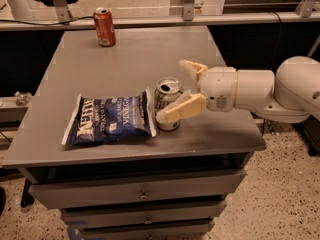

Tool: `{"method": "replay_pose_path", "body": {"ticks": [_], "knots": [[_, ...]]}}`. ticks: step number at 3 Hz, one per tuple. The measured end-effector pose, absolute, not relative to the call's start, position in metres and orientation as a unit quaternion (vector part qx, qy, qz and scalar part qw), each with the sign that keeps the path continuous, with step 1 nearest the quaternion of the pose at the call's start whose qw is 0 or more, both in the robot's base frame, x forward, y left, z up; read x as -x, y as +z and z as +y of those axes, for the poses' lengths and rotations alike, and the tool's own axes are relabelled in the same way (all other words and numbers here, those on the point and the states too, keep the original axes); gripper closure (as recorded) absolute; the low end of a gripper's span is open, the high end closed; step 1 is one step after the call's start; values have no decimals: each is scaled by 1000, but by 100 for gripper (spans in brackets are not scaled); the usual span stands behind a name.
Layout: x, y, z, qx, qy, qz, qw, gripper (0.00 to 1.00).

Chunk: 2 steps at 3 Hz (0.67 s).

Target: Move 7up can near blue chip bag

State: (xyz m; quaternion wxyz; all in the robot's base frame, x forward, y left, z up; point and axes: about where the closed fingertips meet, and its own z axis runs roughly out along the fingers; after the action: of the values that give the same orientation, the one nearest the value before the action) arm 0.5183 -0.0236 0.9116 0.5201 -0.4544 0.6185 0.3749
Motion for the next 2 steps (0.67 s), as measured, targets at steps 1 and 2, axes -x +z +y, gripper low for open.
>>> {"method": "replay_pose_path", "body": {"ticks": [1, 2], "knots": [[-536, 932, -63, 460, 346, 618, 536, 0], [-559, 963, -126, 468, 295, 620, 557, 0]]}}
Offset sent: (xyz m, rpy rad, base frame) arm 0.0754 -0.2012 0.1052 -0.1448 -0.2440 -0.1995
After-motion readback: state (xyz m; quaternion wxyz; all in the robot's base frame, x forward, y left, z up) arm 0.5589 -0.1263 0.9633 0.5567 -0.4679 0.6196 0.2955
